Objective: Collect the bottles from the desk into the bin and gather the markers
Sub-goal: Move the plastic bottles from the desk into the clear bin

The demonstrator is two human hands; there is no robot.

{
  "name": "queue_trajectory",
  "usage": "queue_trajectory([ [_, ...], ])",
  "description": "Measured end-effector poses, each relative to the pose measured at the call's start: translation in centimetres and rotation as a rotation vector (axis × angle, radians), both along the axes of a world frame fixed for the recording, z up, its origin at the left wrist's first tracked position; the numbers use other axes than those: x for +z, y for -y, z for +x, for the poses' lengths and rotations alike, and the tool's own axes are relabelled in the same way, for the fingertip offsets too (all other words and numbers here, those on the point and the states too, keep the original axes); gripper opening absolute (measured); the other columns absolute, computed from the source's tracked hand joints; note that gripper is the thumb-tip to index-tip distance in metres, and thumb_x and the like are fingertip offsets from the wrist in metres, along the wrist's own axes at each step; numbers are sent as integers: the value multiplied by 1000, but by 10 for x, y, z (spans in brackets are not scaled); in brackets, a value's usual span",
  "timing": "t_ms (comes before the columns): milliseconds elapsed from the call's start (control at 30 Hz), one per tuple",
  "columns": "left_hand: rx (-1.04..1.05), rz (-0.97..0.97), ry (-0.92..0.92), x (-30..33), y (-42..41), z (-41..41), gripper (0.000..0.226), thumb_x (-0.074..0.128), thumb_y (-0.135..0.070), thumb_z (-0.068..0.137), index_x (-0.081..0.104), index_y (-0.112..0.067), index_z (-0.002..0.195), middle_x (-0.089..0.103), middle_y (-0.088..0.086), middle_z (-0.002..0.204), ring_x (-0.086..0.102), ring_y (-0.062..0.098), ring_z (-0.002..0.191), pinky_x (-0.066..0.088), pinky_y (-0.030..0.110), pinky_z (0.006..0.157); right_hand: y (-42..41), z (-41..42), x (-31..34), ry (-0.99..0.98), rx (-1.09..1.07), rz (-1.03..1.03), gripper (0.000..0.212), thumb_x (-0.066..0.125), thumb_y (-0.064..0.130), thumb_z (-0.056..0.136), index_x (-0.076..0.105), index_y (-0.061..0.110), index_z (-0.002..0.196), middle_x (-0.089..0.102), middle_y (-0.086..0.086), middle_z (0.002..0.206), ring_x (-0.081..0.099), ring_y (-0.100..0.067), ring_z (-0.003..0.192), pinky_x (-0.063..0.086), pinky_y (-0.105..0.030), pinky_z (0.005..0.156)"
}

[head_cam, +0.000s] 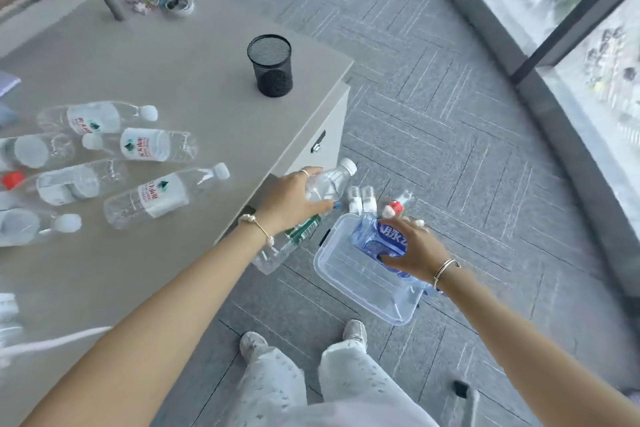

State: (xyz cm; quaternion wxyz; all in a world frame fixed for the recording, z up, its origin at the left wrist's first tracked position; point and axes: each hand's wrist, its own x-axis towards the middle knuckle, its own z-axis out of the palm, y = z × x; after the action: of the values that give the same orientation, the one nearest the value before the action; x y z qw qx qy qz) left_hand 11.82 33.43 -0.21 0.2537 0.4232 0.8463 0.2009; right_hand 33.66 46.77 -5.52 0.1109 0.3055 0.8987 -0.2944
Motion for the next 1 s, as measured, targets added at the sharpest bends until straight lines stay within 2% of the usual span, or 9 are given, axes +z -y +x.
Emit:
queue_trajectory([
  [67, -4, -5, 13, -4, -23, 15, 75, 70, -53, 74, 43, -18, 136, 64, 3, 118, 59, 16, 76, 36, 10, 49, -14, 9, -8, -6, -6, -19, 63, 70, 33, 74, 40, 30, 130, 55, -2, 125, 57, -23, 98, 50, -31, 80],
  [167, -11, 7, 48, -14, -49, 35, 76, 70, -49, 75, 42, -14, 136, 59, 4, 129, 61, 17, 94, 40, 15, 67, -33, 21, -25, 7, -6, -43, 62, 70, 33, 74, 41, 29, 128, 57, -4, 123, 59, -25, 96, 49, -30, 79],
  [267, -24, -1, 81, -22, -65, 52, 77, 70, -49, 75, 41, -15, 138, 56, 4, 133, 60, 20, 107, 43, 19, 75, -47, 31, -38, 27, -6, -78, 64, 71, 34, 73, 40, 27, 128, 56, -6, 122, 58, -27, 103, 48, -33, 81],
  [367, -36, -2, 92, -30, -76, 61, 77, 71, -50, 74, 41, -17, 137, 54, 2, 136, 57, 19, 116, 42, 20, 81, -60, 42, -45, 23, -1, -99, 68, 70, 31, 73, 38, 25, 132, 51, -4, 132, 53, -27, 114, 46, -34, 91],
  [567, -83, -49, 96, -47, -92, 67, 79, 74, -52, 68, 41, -30, 136, 61, 8, 117, 49, 21, 113, 49, 36, 87, -87, 68, -41, 31, -66, -64, 61, 65, 29, 79, 36, 27, 133, 51, -4, 131, 55, -25, 110, 45, -32, 87],
  [667, -162, -107, 47, -59, -103, 76, 76, 77, -47, 67, 42, -32, 134, 61, 3, 122, 49, 21, 114, 46, 37, 92, -97, 81, -35, 11, -114, -56, 58, 62, 28, 81, 37, 28, 132, 52, -4, 129, 54, -23, 112, 48, -35, 89],
  [800, -303, -171, 21, -75, -118, 99, 73, 78, -36, 67, 45, -34, 132, 59, -1, 129, 48, 22, 118, 43, 37, 95, -106, 94, -25, -40, -184, -35, 51, 58, 23, 83, 40, 27, 130, 59, -7, 116, 58, -25, 103, 50, -38, 86],
  [867, -368, -188, 29, -82, -124, 113, 73, 77, -32, 69, 44, -32, 134, 52, -2, 137, 44, 21, 126, 38, 36, 100, -109, 99, -19, -82, -228, -14, 47, 55, 18, 84, 42, 25, 129, 60, -6, 115, 59, -23, 104, 50, -36, 85],
  [1000, -462, -238, 48, -94, -133, 133, 84, 76, -33, 71, 32, -33, 142, 25, -1, 155, 25, 20, 141, 20, 44, 115, -112, 106, -9, -121, -270, 12, 45, 52, 16, 87, 41, 24, 130, 57, -3, 124, 57, -19, 109, 50, -35, 91],
])
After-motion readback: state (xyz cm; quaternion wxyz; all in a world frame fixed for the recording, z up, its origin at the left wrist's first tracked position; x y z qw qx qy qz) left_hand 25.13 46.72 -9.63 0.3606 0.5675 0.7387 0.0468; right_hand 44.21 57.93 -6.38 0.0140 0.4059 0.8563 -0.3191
